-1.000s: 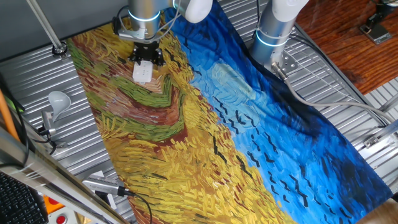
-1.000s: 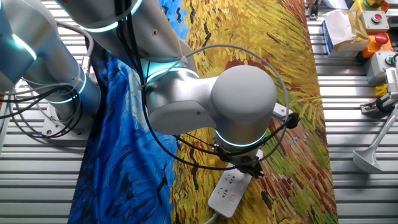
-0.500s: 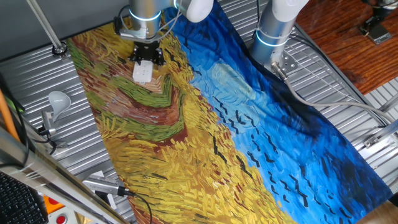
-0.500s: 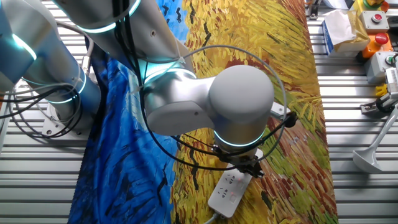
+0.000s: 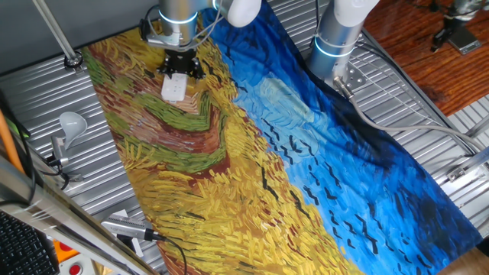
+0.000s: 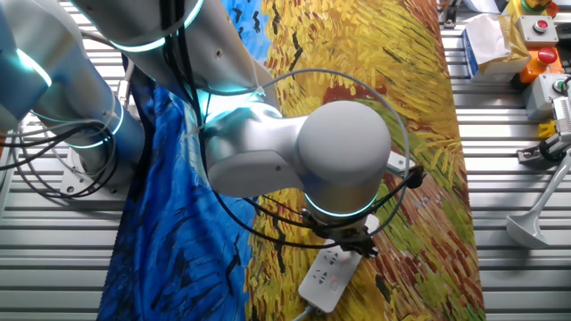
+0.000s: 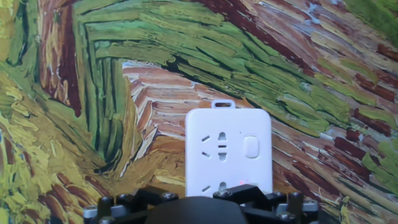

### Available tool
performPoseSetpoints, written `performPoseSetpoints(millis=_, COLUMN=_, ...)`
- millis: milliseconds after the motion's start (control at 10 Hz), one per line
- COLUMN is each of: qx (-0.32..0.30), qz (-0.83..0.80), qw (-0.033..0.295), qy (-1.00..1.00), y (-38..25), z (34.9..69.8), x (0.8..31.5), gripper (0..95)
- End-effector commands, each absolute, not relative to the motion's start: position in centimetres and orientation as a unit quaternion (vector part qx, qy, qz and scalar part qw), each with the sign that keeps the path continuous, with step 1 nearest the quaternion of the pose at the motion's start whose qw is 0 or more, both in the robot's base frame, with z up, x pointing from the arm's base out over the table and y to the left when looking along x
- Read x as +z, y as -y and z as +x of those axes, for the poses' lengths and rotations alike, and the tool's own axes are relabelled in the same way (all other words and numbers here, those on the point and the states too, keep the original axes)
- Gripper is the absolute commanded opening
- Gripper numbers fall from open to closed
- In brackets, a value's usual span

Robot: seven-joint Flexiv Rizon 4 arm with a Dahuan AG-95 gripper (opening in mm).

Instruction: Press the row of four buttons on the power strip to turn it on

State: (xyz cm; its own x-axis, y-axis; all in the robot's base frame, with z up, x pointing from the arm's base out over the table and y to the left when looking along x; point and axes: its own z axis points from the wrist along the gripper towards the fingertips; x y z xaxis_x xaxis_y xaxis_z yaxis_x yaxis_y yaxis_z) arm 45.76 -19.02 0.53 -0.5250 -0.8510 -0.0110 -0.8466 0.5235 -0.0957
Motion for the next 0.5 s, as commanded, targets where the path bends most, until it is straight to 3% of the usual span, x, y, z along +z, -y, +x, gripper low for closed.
performPoseSetpoints(millis=100, qx=-0.04, qz=-0.486, qw=0.025, qy=-0.873, y=19.0, z=45.7, x=-0.2, gripper=95.0)
performPoseSetpoints(millis=500, qx=-0.038, qz=-0.483, qw=0.005, qy=-0.875, y=18.4, z=45.2, x=3.5, gripper=95.0)
